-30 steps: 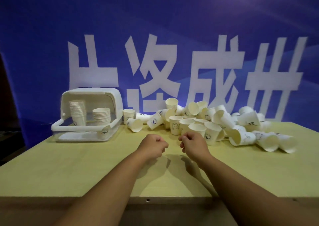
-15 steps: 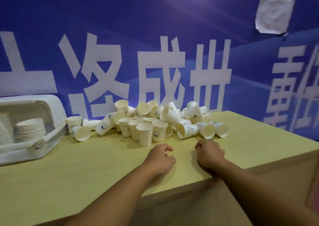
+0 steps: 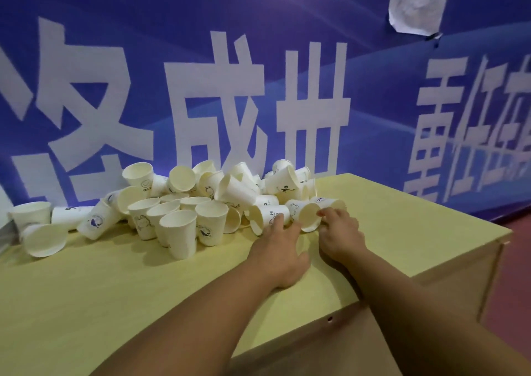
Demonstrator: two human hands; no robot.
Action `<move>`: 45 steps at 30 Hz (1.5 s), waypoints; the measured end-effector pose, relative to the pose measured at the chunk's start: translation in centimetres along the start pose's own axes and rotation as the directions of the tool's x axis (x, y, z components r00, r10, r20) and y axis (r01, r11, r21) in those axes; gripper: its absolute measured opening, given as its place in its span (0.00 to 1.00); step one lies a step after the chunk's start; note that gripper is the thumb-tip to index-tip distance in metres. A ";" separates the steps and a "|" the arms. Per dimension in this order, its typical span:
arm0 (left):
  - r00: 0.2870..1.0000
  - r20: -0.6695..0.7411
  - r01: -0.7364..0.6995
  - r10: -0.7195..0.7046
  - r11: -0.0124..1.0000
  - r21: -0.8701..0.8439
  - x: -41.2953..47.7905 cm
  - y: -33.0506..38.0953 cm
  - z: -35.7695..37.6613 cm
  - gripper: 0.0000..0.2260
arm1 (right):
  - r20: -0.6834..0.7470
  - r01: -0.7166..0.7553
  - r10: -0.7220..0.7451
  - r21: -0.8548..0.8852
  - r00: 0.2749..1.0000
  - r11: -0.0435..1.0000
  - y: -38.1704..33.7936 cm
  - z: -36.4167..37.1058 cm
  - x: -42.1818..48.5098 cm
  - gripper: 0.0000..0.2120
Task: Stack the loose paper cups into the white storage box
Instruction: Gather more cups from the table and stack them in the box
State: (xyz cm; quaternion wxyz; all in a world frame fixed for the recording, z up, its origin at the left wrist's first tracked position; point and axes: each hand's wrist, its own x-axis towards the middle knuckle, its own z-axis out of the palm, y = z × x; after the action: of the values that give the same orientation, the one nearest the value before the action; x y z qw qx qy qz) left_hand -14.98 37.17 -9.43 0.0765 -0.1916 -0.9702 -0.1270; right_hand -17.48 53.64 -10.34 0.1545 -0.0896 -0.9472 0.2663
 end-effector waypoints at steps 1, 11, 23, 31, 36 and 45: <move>1.000 0.010 -0.004 0.003 1.000 0.026 0.8 0.2 0.1 0.32 | 0.014 0.016 -0.016 -0.030 1.000 0.999 0.0 0.2 0.1 0.21; 0.999 0.009 0.030 -0.031 0.999 0.037 2.4 0.8 0.6 0.38 | -0.106 0.051 -0.039 0.108 0.994 0.993 -0.4 0.0 -0.5 0.19; 0.971 -0.231 -0.004 -0.062 0.962 -0.272 -4.5 -2.3 -3.3 0.35 | -0.435 0.094 0.014 0.227 0.900 0.969 -4.1 -0.9 -5.0 0.10; 0.841 -0.451 0.100 -0.299 0.905 -0.414 -10.6 -8.8 -8.3 0.28 | -0.379 0.322 -0.159 0.417 0.911 0.850 -13.1 0.4 -8.9 0.04; 0.768 -0.483 0.179 -0.421 0.865 -0.469 -15.1 -14.7 -10.7 0.26 | -0.334 0.389 -0.233 0.544 0.913 0.744 -19.7 2.6 -11.1 0.08; 0.572 -0.559 0.295 -0.600 0.786 -0.543 -23.3 -25.9 -15.1 0.33 | -0.240 0.448 -0.390 0.631 0.889 0.633 -31.2 8.5 -14.2 0.02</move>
State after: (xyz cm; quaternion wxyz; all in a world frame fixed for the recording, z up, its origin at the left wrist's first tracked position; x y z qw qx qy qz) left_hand -2.35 1.61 -5.22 0.3667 0.1192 -0.8333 -0.3962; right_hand -9.80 19.66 -4.13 0.2718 0.1836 -0.7738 0.5418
